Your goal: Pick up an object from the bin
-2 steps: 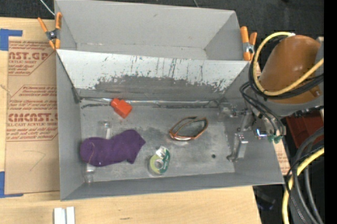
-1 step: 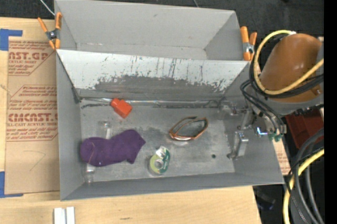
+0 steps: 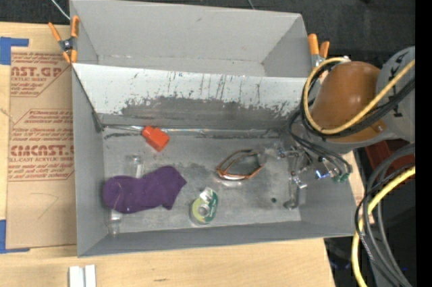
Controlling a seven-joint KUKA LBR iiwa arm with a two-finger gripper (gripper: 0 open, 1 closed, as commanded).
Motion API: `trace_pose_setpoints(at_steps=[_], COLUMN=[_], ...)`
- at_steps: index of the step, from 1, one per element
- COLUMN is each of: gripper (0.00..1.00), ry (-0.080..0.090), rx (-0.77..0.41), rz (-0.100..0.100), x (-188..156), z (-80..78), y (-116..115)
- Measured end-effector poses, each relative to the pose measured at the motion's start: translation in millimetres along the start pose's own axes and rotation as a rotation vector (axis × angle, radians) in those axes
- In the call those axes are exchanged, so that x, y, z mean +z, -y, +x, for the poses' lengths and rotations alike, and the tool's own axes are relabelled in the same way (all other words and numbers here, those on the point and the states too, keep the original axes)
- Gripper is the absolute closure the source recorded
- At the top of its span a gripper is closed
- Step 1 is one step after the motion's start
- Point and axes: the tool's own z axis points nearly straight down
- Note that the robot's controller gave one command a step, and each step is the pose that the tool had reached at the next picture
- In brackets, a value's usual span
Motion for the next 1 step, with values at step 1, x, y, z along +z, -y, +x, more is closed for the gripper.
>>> trace_pose_setpoints(at_steps=[1], gripper=[0.00], ry=[0.000], rx=[0.269], rz=[-0.001], x=[35.3], z=[-22.9], y=[18.5])
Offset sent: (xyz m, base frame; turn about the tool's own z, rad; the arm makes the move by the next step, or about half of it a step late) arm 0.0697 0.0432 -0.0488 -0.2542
